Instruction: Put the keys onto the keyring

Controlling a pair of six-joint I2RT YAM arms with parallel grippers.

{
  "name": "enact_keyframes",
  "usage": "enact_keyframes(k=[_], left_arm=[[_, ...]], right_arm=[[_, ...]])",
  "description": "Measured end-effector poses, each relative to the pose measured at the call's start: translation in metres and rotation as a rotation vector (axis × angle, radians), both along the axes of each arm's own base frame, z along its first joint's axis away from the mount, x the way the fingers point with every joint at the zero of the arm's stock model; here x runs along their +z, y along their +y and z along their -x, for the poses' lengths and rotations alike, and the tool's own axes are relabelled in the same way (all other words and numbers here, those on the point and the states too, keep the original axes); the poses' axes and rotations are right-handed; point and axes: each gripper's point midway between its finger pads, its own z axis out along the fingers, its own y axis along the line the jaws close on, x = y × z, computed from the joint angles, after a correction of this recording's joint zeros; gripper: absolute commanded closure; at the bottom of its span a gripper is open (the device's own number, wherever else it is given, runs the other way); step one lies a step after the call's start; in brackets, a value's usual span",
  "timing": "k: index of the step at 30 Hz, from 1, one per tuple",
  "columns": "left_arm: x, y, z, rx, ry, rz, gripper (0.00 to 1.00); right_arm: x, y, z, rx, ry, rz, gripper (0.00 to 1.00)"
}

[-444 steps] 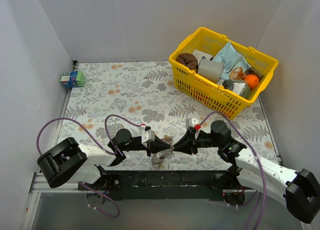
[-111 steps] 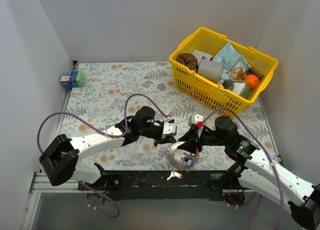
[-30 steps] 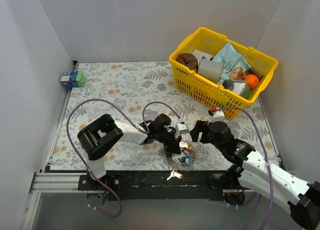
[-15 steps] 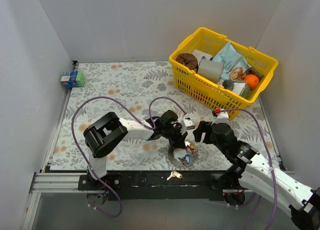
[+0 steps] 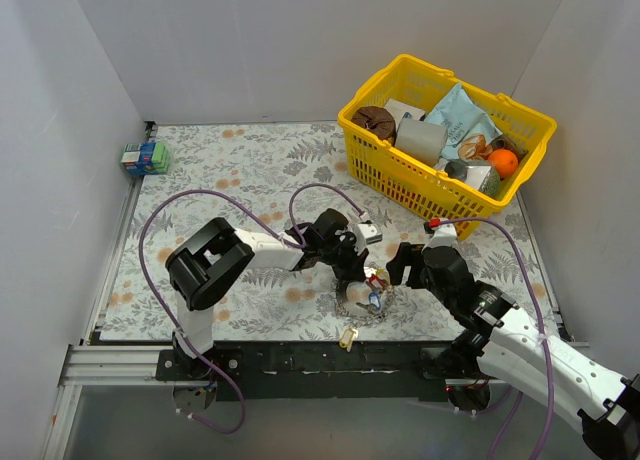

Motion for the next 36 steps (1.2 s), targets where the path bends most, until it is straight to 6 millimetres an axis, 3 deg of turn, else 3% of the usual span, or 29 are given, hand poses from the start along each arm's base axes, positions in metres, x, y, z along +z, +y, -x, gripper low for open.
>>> enact_keyframes(k=[18, 27, 30, 31, 33, 34, 36], left_arm=[[-0.001, 0.038, -0.064, 0.178, -0.015, -0.013, 1.0], [0.001, 0.041, -0.075, 0.226, -0.027, -0.035, 0.99], [0.002, 0.043, -0.073, 0.229, -0.031, -0.03, 0.8], [0.003, 0.045, -0.071, 0.231, -0.028, -0.03, 0.62], [0.007, 0.051, -0.066, 0.236, -0.028, -0.03, 0.46], [0.01, 0.054, -0.064, 0.237, -0.031, -0.026, 0.02], [0.02, 0.06, -0.06, 0.255, -0.046, -0.012, 0.02]], right_arm=[[-0.009, 0.001, 0.003, 0.019, 0.025, 0.013, 0.17], [-0.013, 0.004, 0.005, 0.038, 0.042, 0.02, 0.17], [-0.013, 0.004, 0.005, 0.04, 0.041, 0.021, 0.17], [-0.013, 0.004, 0.005, 0.041, 0.04, 0.02, 0.17], [-0.012, 0.004, 0.005, 0.041, 0.037, 0.018, 0.17], [-0.012, 0.004, 0.005, 0.042, 0.036, 0.017, 0.17], [-0.011, 0.005, 0.005, 0.046, 0.033, 0.016, 0.17]])
